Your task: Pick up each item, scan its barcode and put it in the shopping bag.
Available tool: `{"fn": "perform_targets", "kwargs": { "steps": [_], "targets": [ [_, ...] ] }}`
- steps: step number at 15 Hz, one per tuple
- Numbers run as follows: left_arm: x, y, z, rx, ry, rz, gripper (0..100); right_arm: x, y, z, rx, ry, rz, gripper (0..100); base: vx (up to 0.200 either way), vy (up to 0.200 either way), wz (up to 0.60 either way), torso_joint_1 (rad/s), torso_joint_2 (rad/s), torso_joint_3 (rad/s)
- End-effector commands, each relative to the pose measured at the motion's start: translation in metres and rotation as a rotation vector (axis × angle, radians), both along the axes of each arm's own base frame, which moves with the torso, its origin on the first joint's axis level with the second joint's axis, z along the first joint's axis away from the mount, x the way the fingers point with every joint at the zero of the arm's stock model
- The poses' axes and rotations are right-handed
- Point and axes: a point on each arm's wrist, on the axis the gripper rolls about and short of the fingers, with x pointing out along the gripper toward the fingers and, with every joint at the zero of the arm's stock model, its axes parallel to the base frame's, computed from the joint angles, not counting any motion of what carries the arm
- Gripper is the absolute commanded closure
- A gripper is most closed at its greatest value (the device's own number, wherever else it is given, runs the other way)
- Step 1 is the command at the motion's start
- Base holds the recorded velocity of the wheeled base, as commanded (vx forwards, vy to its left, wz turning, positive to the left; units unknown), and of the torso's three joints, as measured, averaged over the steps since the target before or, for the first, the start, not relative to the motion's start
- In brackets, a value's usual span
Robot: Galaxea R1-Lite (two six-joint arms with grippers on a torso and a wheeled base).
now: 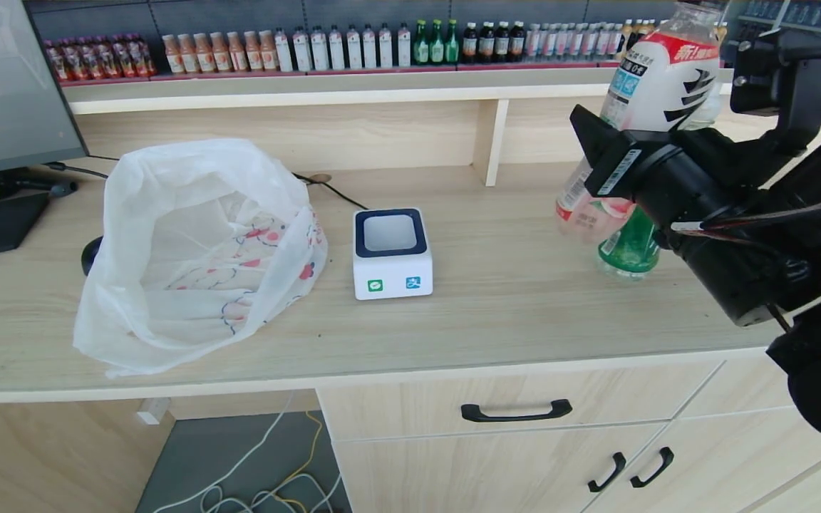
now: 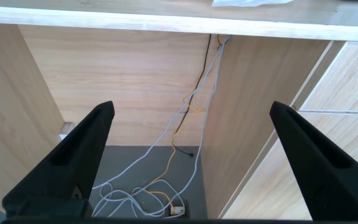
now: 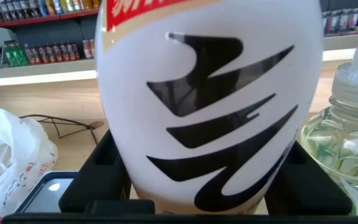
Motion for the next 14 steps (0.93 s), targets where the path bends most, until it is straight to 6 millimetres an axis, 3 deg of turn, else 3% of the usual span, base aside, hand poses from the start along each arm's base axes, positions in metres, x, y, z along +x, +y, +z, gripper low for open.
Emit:
{"fn": "perform_targets", "kwargs": {
  "steps": [1, 8, 11, 14],
  "targets": [
    [0.0, 0.0, 0.0, 0.0, -0.001, 0.0, 0, -0.033, -0.007, 0.0, -0.004, 0.003, 0.046, 100, 0.0, 0.0, 0.0, 0.0, 0.0, 0.0],
    [0.0, 0.0, 0.0, 0.0, -0.001, 0.001, 0, -0.093, -0.034, -0.025, -0.072, 0.034, 0.192, 100, 0.0, 0.0, 0.0, 0.0, 0.0, 0.0],
    [0.0, 0.0, 0.0, 0.0, -0.001, 0.001, 0, -0.1, -0.034, -0.037, -0.113, 0.044, 0.366, 100, 0.0, 0.0, 0.0, 0.0, 0.0, 0.0],
    [0.0, 0.0, 0.0, 0.0, -0.001, 0.001, 0, -0.093, -0.026, -0.039, -0.07, 0.08, 0.518, 100, 0.0, 0.0, 0.0, 0.0, 0.0, 0.0]
  ]
}}
